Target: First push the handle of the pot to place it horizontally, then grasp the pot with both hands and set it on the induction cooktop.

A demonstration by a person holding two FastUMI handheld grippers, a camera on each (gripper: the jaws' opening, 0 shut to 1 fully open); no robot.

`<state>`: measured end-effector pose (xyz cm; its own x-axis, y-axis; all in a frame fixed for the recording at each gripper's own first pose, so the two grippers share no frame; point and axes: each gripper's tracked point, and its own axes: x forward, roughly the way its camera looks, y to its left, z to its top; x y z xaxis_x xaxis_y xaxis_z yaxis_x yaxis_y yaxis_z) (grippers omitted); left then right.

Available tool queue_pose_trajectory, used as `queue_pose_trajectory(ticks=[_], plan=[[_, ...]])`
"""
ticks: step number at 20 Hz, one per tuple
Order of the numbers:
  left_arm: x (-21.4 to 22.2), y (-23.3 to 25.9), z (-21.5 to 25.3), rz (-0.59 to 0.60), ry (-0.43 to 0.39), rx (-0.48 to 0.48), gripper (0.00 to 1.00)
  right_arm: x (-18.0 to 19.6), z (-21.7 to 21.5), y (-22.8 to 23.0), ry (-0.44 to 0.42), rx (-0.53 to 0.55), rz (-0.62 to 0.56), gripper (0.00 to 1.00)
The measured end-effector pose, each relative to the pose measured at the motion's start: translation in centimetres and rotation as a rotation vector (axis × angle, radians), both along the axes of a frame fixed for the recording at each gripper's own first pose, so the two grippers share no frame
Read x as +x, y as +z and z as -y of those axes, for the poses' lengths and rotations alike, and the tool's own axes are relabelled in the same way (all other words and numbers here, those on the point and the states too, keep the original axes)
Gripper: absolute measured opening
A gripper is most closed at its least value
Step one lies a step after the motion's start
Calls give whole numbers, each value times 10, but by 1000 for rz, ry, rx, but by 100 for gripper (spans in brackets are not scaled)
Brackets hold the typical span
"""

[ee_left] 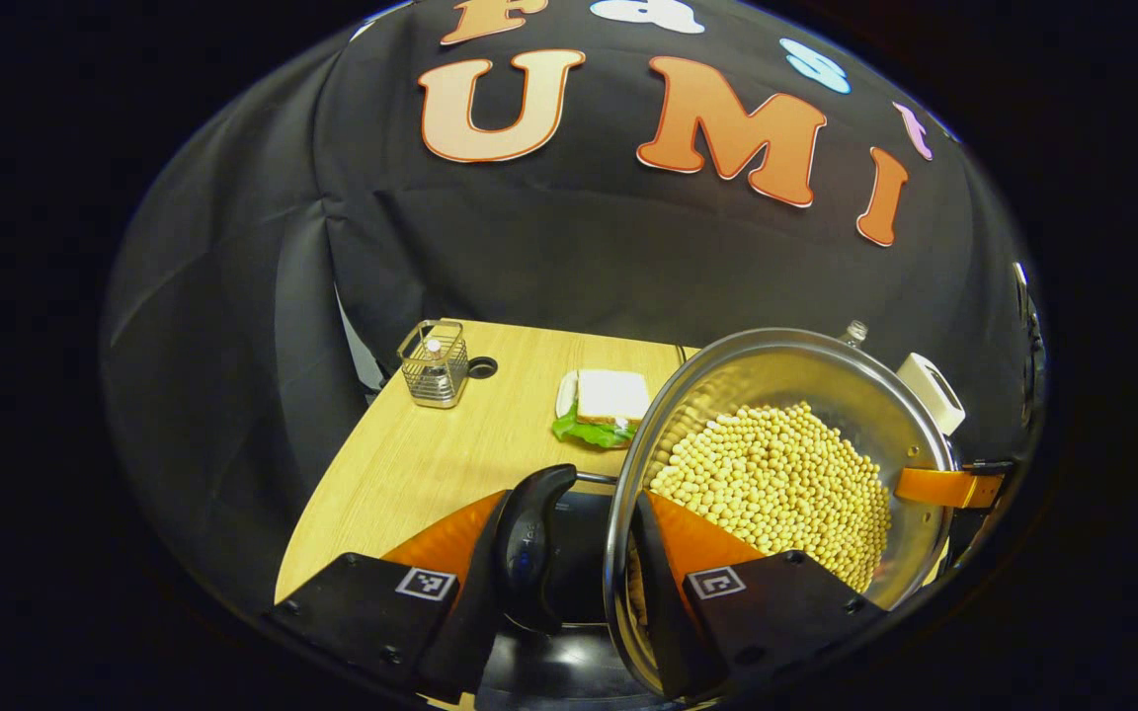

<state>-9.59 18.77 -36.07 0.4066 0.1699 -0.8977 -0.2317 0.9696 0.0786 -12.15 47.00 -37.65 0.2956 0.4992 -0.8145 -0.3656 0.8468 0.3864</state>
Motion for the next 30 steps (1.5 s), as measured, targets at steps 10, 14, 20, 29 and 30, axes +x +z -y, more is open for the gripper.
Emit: queue_pose_trajectory(ticks=[10, 14, 20, 29, 30], plan=[[-10, -37, -34, -41, 41, -18, 70, -18, -40, -27, 20, -33, -22, 52], [-27, -59, -41, -80, 55, -36, 71, -33, -44, -44, 30, -66, -64, 52], [-28, -95, -36, -128, 60, -47, 71, -46, -50, -67, 38, -102, -118, 52], [-32, -107, -31, -169, 64, -57, 71, -55, -53, -91, 39, -119, -157, 48], [-27, -107, -32, -160, 51, -48, 71, -55, -53, -92, 31, -113, -166, 52]])
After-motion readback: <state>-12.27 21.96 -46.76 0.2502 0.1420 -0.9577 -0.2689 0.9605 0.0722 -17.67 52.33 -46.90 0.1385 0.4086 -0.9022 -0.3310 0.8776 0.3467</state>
